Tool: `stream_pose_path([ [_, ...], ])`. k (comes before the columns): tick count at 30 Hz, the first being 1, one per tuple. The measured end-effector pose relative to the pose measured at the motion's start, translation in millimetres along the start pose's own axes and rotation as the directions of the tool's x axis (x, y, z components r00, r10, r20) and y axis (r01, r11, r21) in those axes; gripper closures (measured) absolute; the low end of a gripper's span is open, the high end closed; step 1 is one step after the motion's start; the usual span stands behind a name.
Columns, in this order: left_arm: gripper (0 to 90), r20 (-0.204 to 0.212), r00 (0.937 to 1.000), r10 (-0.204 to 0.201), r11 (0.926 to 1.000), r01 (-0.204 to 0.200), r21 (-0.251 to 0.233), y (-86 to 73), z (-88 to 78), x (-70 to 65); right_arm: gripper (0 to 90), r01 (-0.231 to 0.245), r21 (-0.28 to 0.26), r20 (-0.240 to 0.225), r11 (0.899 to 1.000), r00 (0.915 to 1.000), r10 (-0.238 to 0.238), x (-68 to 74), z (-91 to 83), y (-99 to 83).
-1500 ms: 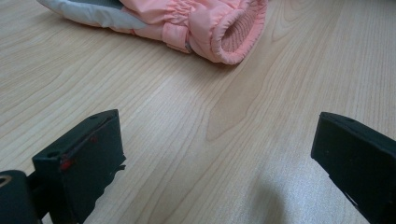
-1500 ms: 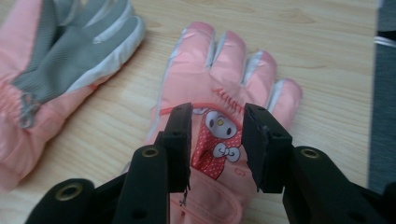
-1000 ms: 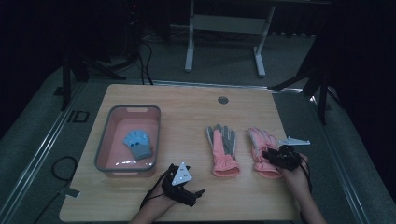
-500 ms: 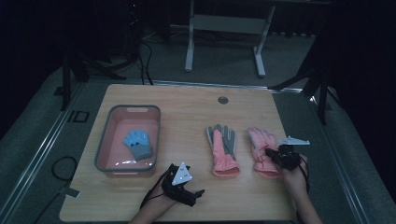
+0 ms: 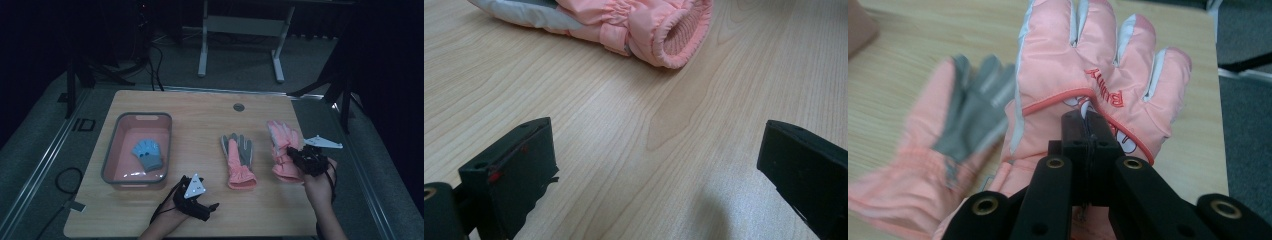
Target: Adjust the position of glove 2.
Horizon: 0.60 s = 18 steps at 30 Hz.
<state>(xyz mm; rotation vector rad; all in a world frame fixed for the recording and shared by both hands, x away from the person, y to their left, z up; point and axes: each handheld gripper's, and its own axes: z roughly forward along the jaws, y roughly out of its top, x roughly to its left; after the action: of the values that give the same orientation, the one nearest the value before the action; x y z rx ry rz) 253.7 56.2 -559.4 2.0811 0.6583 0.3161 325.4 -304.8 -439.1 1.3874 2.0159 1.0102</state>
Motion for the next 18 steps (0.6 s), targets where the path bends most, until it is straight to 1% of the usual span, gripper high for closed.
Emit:
stream_pose_path([
  [2,2.5,0.001,1.0000,0.003,1.0000,-0.003,0.003,0.1,0.1,0.0,89.2,-0.005,-0.020,-0.010,1.000,0.9999,0.005,8.5,-4.6,8.8],
  [4,2.5,0.000,1.0000,0.003,1.0000,-0.003,0.003,0.1,0.2,-0.3,89.2,0.001,-0.038,-0.005,0.999,1.0000,-0.001,19.0,-7.4,16.0],
  [8,2.5,0.001,1.0000,0.002,1.0000,-0.002,0.001,0.0,0.0,-0.3,89.1,0.013,-0.058,-0.024,0.998,0.9996,-0.015,42.3,-8.6,26.2],
  [10,2.5,0.001,1.0000,0.002,1.0000,-0.002,0.001,0.0,0.0,-0.1,89.1,0.016,-0.058,-0.043,0.998,0.9989,-0.019,54.3,-6.5,29.4],
  [12,2.5,0.001,1.0000,0.004,1.0000,-0.004,0.001,0.0,0.1,-0.2,89.1,0.023,-0.052,-0.051,0.998,0.9983,-0.026,66.1,-3.2,31.4],
  [13,2.5,0.001,1.0000,0.004,1.0000,-0.004,0.001,0.0,0.1,-0.2,89.1,0.023,-0.052,-0.051,0.998,0.9983,-0.026,66.1,-3.2,31.4],
  [14,2.5,0.000,1.0000,0.005,1.0000,-0.005,0.002,0.1,0.2,-0.1,89.1,0.022,-0.053,-0.054,0.998,0.9982,-0.025,71.4,-1.1,31.7],
  [16,2.5,0.001,1.0000,0.004,1.0000,-0.004,0.003,0.1,0.3,-0.2,89.1,0.019,-0.041,-0.058,0.999,0.9981,-0.022,85.3,6.3,31.1],
  [18,2.5,0.000,1.0000,0.006,1.0000,-0.006,0.004,0.2,0.3,-0.2,89.1,0.015,-0.029,-0.069,0.999,0.9975,-0.017,92.9,13.6,28.7],
])
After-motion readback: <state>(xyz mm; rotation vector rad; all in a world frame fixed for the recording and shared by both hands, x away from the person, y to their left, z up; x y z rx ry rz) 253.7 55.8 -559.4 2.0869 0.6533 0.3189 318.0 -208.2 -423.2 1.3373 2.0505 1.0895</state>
